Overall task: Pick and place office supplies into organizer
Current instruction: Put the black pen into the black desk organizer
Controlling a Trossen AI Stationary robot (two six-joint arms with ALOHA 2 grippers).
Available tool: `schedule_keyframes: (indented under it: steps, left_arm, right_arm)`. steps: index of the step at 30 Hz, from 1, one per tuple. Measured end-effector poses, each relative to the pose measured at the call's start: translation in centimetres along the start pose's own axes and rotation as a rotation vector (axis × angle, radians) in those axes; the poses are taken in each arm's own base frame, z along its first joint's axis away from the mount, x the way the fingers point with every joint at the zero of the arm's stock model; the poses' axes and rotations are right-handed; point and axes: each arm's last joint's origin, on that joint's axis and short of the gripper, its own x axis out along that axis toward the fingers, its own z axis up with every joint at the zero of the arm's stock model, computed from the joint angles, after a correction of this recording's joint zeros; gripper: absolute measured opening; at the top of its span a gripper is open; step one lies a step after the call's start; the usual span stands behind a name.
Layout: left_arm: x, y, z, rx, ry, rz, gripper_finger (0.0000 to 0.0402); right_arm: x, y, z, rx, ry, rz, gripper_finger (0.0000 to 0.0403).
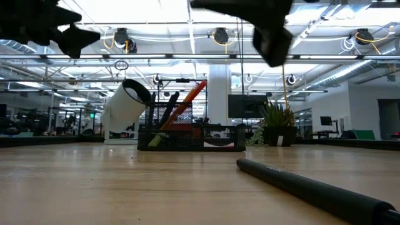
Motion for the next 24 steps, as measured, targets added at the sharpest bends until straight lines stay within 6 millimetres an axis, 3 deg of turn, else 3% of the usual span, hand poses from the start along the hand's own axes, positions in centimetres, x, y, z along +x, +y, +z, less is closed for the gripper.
schedule_keyframes:
  steps: [6,14,20,24]
  left_arm:
    - [0.0,0.2,-0.1,-0.034,0.013,0.008,0.0294]
    - [-1.1,-0.1,0.9,0.055,-0.11,-0.164,0.0294]
    - [-1.3,-0.1,0.6,0.024,-0.085,-0.167,0.0294]
    - [-1.3,-0.2,0.3,0.023,-0.052,-0.195,0.0294]
  right_arm:
    - [0.2,3.0,0.1,0.018,0.041,-0.187,0.0166]
    - [-0.3,6.3,1.8,0.183,0.134,-0.371,0.0166]
    - [-0.8,6.8,1.2,0.391,0.19,-0.452,0.016]
    - [1.1,6.3,-0.8,0.528,0.314,-0.474,0.0144]
